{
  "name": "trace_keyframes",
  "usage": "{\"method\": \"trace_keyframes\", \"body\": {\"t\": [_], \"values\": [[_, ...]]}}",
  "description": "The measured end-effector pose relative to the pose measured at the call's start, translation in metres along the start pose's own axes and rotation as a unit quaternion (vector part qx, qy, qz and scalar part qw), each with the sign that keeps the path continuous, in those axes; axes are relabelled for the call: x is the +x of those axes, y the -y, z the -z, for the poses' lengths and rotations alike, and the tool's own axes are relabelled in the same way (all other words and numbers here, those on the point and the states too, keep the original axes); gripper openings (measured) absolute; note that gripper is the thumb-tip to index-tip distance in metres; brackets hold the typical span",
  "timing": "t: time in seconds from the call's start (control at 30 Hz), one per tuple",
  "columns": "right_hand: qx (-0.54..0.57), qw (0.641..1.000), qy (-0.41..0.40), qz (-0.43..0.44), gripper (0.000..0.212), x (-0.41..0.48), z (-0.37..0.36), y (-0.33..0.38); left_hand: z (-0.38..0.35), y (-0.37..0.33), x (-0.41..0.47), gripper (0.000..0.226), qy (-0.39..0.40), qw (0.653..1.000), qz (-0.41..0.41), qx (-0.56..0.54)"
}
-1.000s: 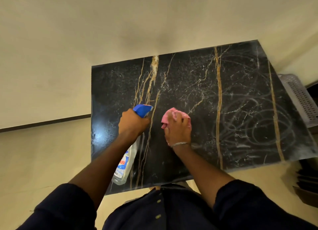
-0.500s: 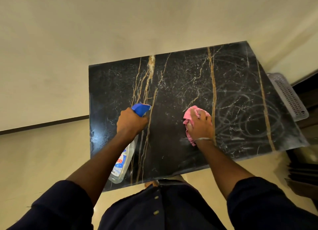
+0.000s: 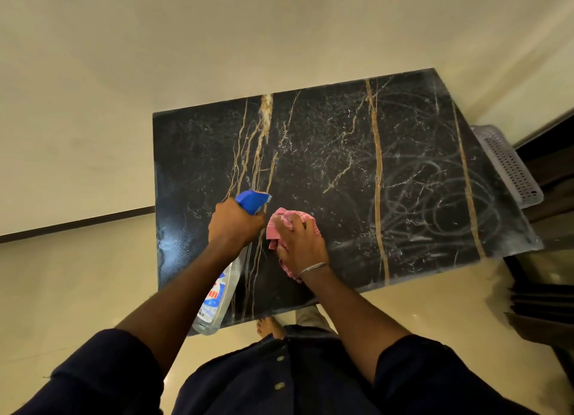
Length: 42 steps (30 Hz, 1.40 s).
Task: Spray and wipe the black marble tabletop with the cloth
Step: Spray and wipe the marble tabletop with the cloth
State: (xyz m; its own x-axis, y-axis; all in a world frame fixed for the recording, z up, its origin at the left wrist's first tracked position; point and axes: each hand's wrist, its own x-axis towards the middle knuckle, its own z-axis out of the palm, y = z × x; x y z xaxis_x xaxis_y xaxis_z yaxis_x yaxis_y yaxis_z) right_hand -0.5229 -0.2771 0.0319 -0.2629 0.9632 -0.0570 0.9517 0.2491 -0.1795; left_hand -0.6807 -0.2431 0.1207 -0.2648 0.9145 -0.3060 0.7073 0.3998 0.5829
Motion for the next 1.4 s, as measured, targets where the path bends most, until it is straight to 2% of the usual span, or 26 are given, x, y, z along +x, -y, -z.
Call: {"method": "trace_keyframes", "body": {"t": [0.07, 0.2, 0.27, 0.4, 0.5, 0.67, 0.83, 0.9, 1.0, 1.13, 1.23, 1.33, 1.4], "values": [[-0.025, 1.000, -0.015, -0.011, 0.059, -0.002, 0.003, -0.026, 0.001, 0.001, 0.001, 0.025, 0.008, 1.000, 0.002, -0.004], [-0.053, 0.993, -0.004, -0.105, 0.059, -0.006, 0.005, -0.095, 0.002, 0.005, 0.001, 0.028, 0.014, 1.000, -0.014, 0.006], [-0.032, 0.987, -0.002, -0.155, 0.060, -0.008, 0.008, -0.120, 0.002, 0.007, 0.001, 0.029, 0.016, 1.000, -0.015, 0.010], [-0.022, 0.974, -0.014, -0.223, 0.059, -0.011, 0.007, -0.112, 0.001, 0.011, 0.000, 0.029, 0.019, 1.000, -0.013, 0.012], [-0.031, 0.978, -0.020, -0.205, 0.062, -0.015, -0.002, -0.070, -0.001, 0.013, -0.003, 0.031, 0.020, 1.000, -0.007, 0.016], [-0.001, 0.996, 0.009, -0.087, 0.061, -0.021, -0.016, 0.007, -0.003, 0.014, -0.009, 0.030, 0.010, 1.000, -0.002, 0.021], [0.006, 1.000, -0.017, -0.024, 0.063, -0.032, -0.011, 0.005, -0.001, 0.013, -0.010, 0.027, 0.004, 1.000, -0.007, 0.023], [0.004, 0.999, -0.041, -0.035, 0.059, -0.039, -0.008, -0.014, 0.000, 0.014, -0.010, 0.028, 0.010, 1.000, -0.010, 0.019], [-0.011, 0.994, -0.060, -0.093, 0.061, -0.048, -0.007, -0.052, -0.001, 0.014, -0.008, 0.032, 0.020, 1.000, -0.009, 0.010], [-0.037, 0.983, -0.035, -0.174, 0.060, -0.053, -0.002, -0.087, -0.006, 0.016, -0.009, 0.033, 0.028, 0.999, -0.018, 0.002], [-0.042, 0.976, -0.026, -0.213, 0.060, -0.056, -0.003, -0.077, -0.010, 0.016, -0.013, 0.034, 0.032, 0.999, -0.019, 0.001], [-0.022, 0.980, -0.032, -0.193, 0.062, -0.064, -0.008, -0.044, -0.014, 0.016, -0.019, 0.034, 0.037, 0.999, -0.010, -0.002], [-0.015, 0.990, -0.031, -0.136, 0.063, -0.072, -0.011, -0.013, -0.016, 0.016, -0.023, 0.032, 0.034, 0.999, -0.009, -0.002]]}}
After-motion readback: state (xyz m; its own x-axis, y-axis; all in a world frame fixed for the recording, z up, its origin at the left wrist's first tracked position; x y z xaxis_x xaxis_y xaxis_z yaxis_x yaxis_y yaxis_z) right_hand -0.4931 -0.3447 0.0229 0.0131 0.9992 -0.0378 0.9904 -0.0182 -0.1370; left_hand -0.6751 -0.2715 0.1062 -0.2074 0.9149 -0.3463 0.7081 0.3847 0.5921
